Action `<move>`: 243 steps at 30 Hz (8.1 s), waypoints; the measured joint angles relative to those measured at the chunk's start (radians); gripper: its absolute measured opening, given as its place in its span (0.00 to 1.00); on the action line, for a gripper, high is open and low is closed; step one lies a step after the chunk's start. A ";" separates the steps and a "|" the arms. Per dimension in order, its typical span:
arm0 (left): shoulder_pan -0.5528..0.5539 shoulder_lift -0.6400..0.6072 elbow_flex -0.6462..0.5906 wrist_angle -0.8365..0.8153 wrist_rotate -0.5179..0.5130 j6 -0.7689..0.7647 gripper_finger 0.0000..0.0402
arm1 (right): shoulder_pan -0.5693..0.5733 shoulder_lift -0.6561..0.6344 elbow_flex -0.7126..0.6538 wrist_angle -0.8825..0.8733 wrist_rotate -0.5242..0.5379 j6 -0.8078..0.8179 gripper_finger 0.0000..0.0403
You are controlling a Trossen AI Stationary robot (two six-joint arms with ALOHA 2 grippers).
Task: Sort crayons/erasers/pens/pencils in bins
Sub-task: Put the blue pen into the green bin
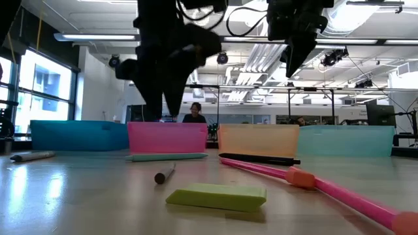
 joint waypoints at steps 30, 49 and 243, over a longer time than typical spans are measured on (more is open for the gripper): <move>0.021 0.195 0.006 -0.026 0.104 0.094 0.42 | 0.000 0.000 0.000 -0.077 0.000 0.027 0.31; 0.020 0.197 0.004 0.001 0.113 0.204 0.02 | 0.000 -0.207 0.000 -0.083 0.004 0.166 0.31; 0.406 -0.660 -0.480 0.248 0.223 0.814 0.00 | 0.515 -0.040 -0.054 -0.108 0.295 0.980 0.31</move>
